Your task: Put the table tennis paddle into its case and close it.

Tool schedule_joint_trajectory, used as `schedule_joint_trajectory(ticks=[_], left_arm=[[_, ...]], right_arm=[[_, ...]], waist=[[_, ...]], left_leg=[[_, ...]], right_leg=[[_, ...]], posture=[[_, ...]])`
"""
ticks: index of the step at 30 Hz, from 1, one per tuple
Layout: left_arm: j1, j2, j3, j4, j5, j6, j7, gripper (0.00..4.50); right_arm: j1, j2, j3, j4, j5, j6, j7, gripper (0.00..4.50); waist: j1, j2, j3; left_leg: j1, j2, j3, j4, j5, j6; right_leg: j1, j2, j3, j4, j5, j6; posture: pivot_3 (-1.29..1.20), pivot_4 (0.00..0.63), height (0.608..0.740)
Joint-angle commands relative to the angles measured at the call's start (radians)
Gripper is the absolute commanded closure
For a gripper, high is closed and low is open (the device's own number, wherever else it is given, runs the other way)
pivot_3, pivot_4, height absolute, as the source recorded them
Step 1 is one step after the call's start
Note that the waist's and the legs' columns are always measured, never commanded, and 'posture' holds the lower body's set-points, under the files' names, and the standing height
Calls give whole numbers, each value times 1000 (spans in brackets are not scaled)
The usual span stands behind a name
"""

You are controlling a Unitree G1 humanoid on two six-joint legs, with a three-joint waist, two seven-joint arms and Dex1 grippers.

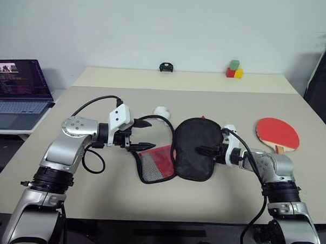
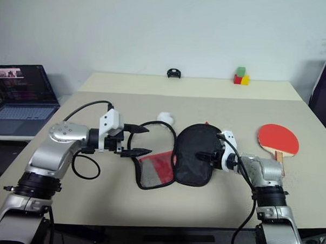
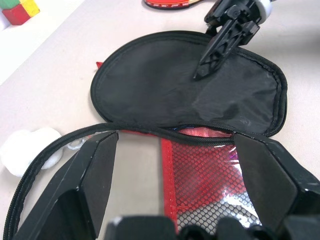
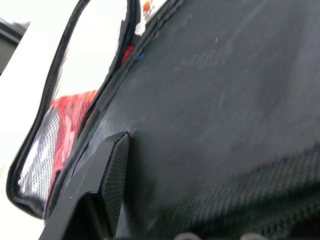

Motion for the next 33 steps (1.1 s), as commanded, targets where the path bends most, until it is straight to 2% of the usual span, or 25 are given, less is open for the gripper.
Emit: schedule_joint_trajectory(ticks=[1, 3, 6, 14, 33], left_arm=[[-29, 10, 18, -14, 0, -13, 4, 493], [-27, 13, 20, -15, 0, -12, 4, 493], [-24, 17, 22, -18, 0, -11, 5, 493], [-27, 20, 22, -12, 5, -14, 5, 493], [-55, -1, 16, 23, 16, -35, 9, 493]], right_arm=[[-54, 9, -34, 89, -27, -55, -23, 1216], [-74, 9, -41, 124, -31, -67, -21, 1216], [-87, 10, -44, 146, -38, -77, -18, 1820], [-105, 1, -52, 176, -55, -97, -7, 4475], [-125, 33, -175, 192, 1, -179, 16, 4475]], waist=[[-1, 0, 0], [0, 0, 0], [2, 0, 0], [1, 0, 0], [1, 0, 0]], left_leg=[[0, 0, 0, 0, 0, 0], [0, 0, 0, 0, 0, 0], [0, 0, 0, 0, 0, 0], [-1, 0, 0, -1, 0, 0], [-1, 0, 0, -1, 0, 0]], right_leg=[[0, 0, 0, 0, 0, 0], [0, 0, 0, 0, 0, 0], [0, 0, 0, 0, 0, 0], [0, 0, 0, -1, 0, 0], [-1, 0, 0, -1, 0, 0]], posture=[[0, 150, 740], [0, 150, 740], [0, 150, 740], [0, 150, 740], [0, 150, 740]])
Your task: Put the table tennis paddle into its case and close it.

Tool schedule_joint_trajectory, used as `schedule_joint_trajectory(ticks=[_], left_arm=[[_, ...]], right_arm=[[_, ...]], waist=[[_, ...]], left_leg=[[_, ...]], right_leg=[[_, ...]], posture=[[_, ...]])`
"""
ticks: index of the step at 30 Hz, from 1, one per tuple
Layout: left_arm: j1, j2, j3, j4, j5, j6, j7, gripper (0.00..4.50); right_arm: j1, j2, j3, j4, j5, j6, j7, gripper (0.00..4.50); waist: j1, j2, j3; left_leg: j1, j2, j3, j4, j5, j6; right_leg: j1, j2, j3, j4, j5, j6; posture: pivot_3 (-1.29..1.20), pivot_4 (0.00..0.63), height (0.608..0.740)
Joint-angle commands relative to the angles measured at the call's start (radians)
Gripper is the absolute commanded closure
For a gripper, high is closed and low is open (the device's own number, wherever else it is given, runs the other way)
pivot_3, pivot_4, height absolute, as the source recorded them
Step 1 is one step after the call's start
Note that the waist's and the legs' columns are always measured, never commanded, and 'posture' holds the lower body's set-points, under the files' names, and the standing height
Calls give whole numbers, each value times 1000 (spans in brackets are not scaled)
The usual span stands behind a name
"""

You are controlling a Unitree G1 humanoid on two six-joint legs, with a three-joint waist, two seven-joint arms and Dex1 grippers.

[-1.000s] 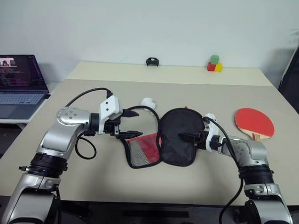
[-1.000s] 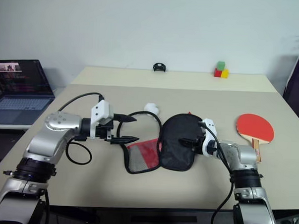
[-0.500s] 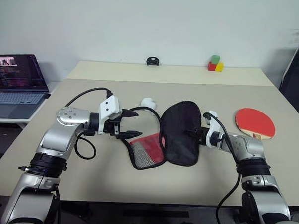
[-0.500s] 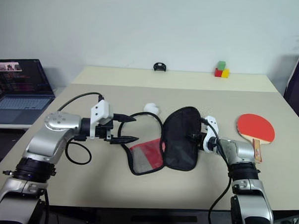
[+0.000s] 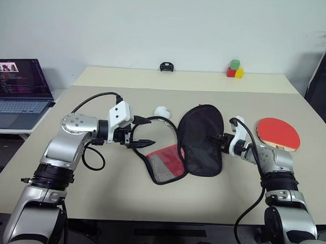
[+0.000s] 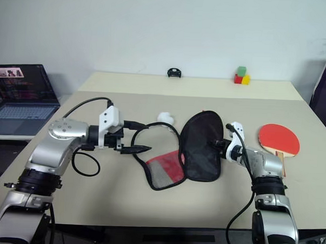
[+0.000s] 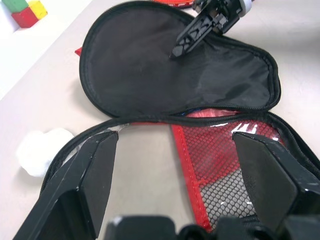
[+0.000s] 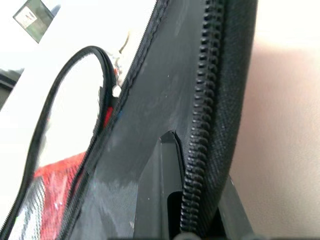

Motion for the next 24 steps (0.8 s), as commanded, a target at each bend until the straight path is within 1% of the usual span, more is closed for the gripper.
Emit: schedule_joint_trajectory(ticks=[1, 11, 18, 24], left_arm=[[-26, 0, 16, -8, -2, -15, 9, 493], [-43, -13, 15, 12, 4, -25, 25, 493], [-52, -19, 20, 25, 9, -32, 39, 493], [-57, -21, 18, 36, 9, -43, 44, 493]], right_arm=[[-35, 14, -44, -3, 32, -40, 4, 4475], [-76, 75, -90, 111, 2, -182, -75, 4475], [-94, 54, -134, 161, 10, -241, -134, 4475], [-83, 45, -179, 148, 30, -242, -173, 4475]], waist=[[0, 0, 0], [0, 0, 0], [0, 0, 0], [-1, 0, 0]], left_leg=[[0, 0, 0, 0, 0, 0], [0, 0, 0, 0, 0, 0], [0, 0, 0, 0, 0, 0], [0, 0, 0, 0, 0, 0]], right_leg=[[0, 0, 0, 0, 0, 0], [0, 0, 0, 0, 0, 0], [0, 0, 0, 0, 0, 0], [0, 0, 0, 0, 0, 0]], posture=[[0, 150, 740], [0, 150, 740], [0, 150, 740], [0, 150, 740]])
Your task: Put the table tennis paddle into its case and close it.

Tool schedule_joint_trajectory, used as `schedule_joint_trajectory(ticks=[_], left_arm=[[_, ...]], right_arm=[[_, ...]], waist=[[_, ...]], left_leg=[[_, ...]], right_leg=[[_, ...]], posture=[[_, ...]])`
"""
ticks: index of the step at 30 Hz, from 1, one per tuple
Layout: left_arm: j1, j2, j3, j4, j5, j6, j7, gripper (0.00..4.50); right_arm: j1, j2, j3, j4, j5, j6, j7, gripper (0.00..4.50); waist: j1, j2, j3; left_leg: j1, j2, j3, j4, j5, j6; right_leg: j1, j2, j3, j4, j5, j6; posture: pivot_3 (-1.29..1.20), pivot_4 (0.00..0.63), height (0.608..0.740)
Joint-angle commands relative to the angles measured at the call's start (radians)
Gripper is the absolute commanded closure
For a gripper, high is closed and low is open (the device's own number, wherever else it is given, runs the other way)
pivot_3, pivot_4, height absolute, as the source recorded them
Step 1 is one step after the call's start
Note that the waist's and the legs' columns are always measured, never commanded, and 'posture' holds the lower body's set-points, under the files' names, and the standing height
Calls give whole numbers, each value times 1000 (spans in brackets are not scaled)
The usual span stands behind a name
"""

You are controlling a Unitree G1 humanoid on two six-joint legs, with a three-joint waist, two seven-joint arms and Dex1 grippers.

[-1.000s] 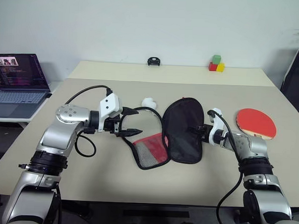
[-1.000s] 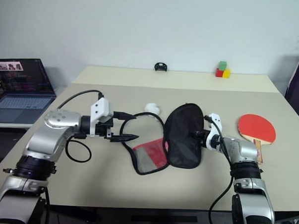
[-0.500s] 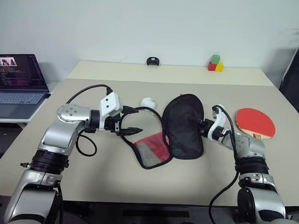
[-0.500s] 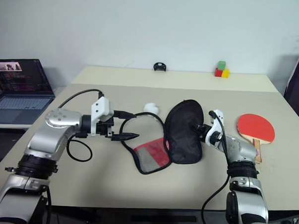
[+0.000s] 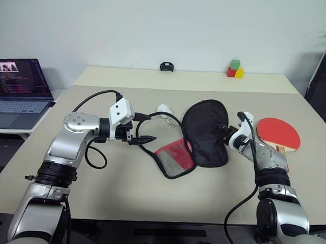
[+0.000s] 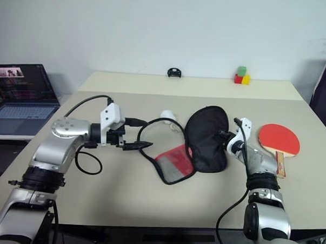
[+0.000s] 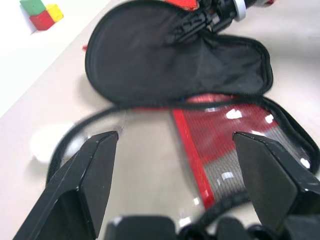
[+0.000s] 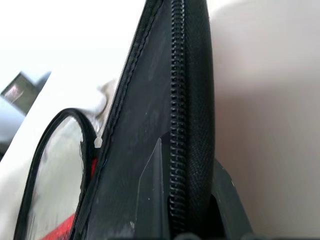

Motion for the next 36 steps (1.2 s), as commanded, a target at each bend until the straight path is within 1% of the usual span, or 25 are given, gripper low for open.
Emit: schedule_joint_trajectory(ticks=[1, 5, 11, 18, 22, 29, 31, 34, 36], left_arm=[[-29, 1, 18, -11, 0, -20, 6, 493], [-37, -7, 16, -2, 1, -23, 9, 493], [-46, -21, 15, 12, 6, -32, 16, 493], [-51, -26, 17, 26, 10, -41, 19, 493], [-53, -28, 18, 30, 12, -43, 25, 493], [-56, -31, 17, 36, 16, -47, 30, 493], [-57, -31, 17, 37, 18, -50, 32, 493], [-53, -31, 18, 38, 21, -56, 35, 493], [-52, -30, 19, 38, 22, -59, 36, 493]], right_arm=[[-11, -9, -40, -38, 29, -12, -23, 4475], [12, -5, -84, -68, 59, 9, -68, 4475], [52, 32, -114, -115, 75, -1, -153, 4475], [81, 46, -64, -151, 46, 22, -178, 4475], [60, 34, -64, -114, 26, 4, -204, 4475], [8, -18, -7, -29, -30, 2, -175, 4475], [-13, -32, -12, 2, -33, -8, -178, 4475], [-22, -49, -1, 18, -51, 1, -177, 3881], [-17, -54, 7, 11, -61, 9, -177, 3214]], waist=[[0, 0, 0], [1, 0, 0], [-1, 0, 0], [-3, 0, 0], [-3, 0, 0], [-1, 0, 0], [-1, 0, 0], [-1, 0, 0], [-1, 0, 0]], left_leg=[[0, 0, 0, 0, 0, 0], [0, 0, 0, 0, 0, 0], [0, 0, 0, 0, 0, 0], [0, 0, 0, 0, 0, 0], [0, 0, 0, 0, 0, 0], [0, 0, 0, 0, 0, 0], [0, 0, 0, 0, 0, 0], [0, 0, 0, 0, 0, 0], [0, 0, 0, 0, 0, 0]], right_leg=[[0, 0, 0, 0, 0, 0], [0, 0, 0, 0, 0, 0], [0, 0, 0, 0, 0, 0], [0, 0, 0, 0, 0, 0], [0, 0, 0, 0, 0, 0], [0, 0, 0, 0, 0, 0], [0, 0, 0, 0, 0, 0], [0, 0, 0, 0, 0, 0], [0, 0, 0, 0, 0, 0]], posture=[[0, 150, 740], [0, 150, 740], [0, 150, 740], [0, 150, 740], [0, 150, 740], [0, 150, 740], [0, 150, 740], [0, 150, 740], [0, 150, 740]])
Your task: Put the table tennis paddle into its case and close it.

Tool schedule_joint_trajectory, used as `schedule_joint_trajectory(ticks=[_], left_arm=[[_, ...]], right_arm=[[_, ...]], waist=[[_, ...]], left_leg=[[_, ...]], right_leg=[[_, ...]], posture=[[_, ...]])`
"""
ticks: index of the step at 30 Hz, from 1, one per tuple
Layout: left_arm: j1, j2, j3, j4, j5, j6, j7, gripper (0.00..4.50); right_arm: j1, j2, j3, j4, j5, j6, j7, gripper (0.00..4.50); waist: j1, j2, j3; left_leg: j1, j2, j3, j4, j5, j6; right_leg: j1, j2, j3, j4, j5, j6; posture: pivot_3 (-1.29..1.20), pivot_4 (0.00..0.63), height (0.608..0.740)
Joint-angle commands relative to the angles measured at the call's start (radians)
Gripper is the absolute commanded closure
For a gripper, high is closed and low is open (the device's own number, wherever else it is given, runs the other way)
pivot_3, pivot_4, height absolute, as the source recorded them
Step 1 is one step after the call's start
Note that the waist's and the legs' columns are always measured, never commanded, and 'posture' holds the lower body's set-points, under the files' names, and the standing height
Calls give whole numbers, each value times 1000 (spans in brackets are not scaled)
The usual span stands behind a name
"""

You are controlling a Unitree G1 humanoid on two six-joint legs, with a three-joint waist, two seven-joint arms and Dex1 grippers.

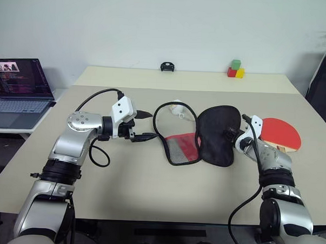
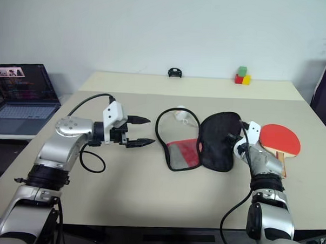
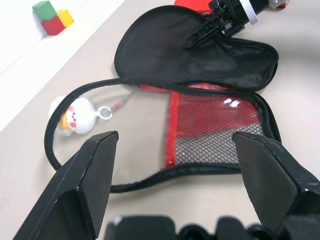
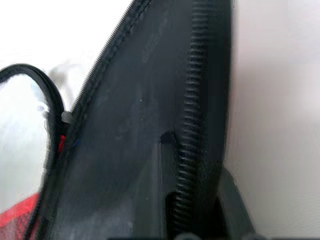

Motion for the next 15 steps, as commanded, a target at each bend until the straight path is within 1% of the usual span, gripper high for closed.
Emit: schedule_joint_trajectory(ticks=[1, 2, 3, 7, 15], left_arm=[[-24, 3, 19, -7, 2, -19, 12, 493], [-24, 4, 20, -6, 2, -20, 12, 493], [-24, 4, 20, -6, 3, -21, 13, 493], [-26, 4, 20, -2, 3, -24, 15, 493], [-31, 0, 18, 7, 7, -34, 17, 493]], right_arm=[[-16, -17, 13, -25, -15, 0, 9, 2864], [-11, -19, 16, -39, -17, 4, 7, 2543], [-7, -21, 18, -48, -18, 5, 5, 2133], [16, -28, 29, -109, -16, 20, 14, 850], [59, -66, 14, -197, -44, 12, -16, 850]], waist=[[0, 0, 0], [0, 0, 0], [0, 0, 0], [1, 0, 0], [2, 0, 0]], left_leg=[[0, 0, 0, 0, 0, 0], [0, 0, 0, 0, 0, 0], [0, 0, 0, 0, 0, 0], [0, 0, 0, 0, 0, 0], [0, 0, 0, 0, 0, 0]], right_leg=[[0, 0, 0, 0, 0, 0], [0, 0, 0, 0, 0, 0], [0, 0, 0, 0, 0, 0], [0, 0, 0, 0, 0, 0], [0, 0, 0, 0, 0, 0]], posture=[[0, 150, 740], [0, 150, 740], [0, 150, 740], [0, 150, 740], [0, 150, 740]])
